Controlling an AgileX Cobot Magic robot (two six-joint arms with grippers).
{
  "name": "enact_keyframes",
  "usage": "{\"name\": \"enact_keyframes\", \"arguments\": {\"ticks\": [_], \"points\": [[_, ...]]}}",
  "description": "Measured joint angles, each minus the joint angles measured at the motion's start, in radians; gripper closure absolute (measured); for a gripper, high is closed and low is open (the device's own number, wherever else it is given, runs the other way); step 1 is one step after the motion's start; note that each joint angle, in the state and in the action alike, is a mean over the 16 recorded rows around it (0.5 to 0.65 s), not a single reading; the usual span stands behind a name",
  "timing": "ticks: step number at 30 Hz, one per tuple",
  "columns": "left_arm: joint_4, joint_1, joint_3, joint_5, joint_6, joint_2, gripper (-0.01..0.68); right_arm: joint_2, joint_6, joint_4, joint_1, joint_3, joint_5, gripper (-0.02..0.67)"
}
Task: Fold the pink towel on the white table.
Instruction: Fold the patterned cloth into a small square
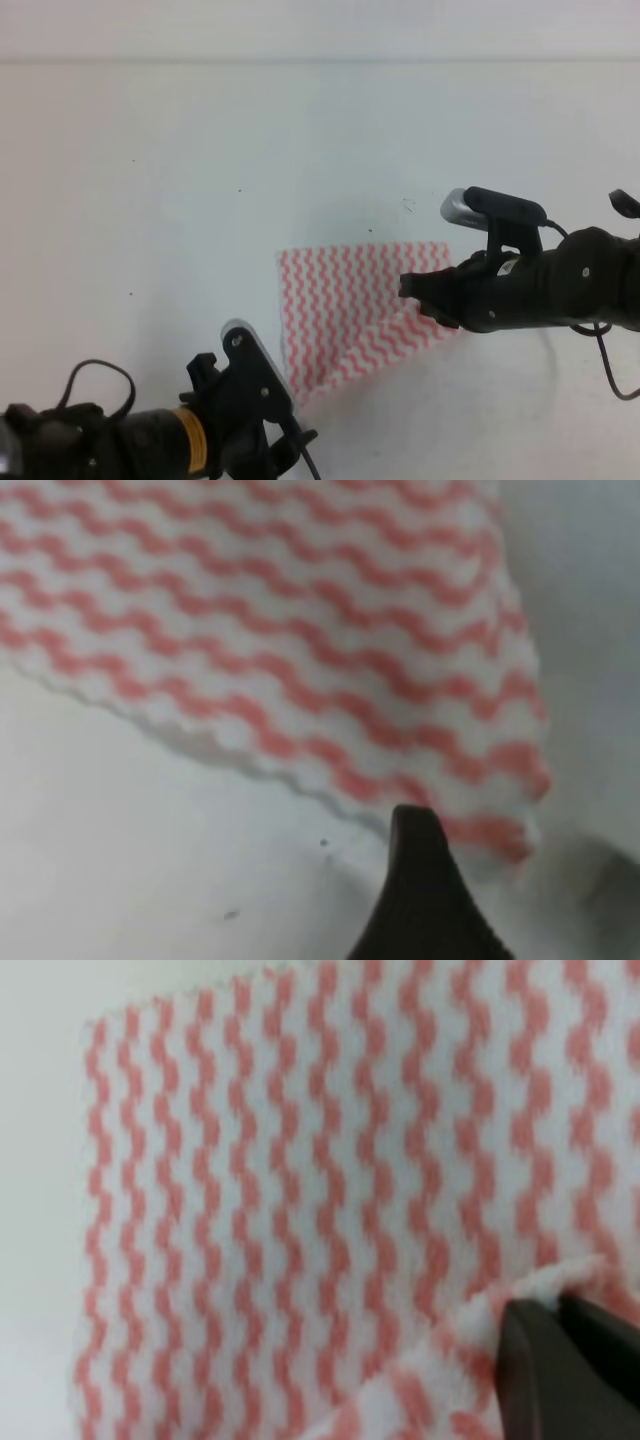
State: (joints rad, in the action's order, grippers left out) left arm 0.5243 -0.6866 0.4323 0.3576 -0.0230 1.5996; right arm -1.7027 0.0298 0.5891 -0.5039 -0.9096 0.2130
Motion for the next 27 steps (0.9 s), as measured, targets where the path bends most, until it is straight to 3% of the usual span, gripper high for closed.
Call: {"name": "enact_keyframes", "arguments": {"ticks": [5, 27], "points": [[0.000, 0.000, 0.000, 0.002, -0.019, 0.032, 0.267, 0.000, -0.002, -0.001, 0.000, 0.000, 0.004, 0.666], [-0.004, 0.000, 0.003, -0.102, -0.076, 0.054, 0.442, 0.001, -0.003, -0.006, 0.000, 0.000, 0.010, 0.666]]}}
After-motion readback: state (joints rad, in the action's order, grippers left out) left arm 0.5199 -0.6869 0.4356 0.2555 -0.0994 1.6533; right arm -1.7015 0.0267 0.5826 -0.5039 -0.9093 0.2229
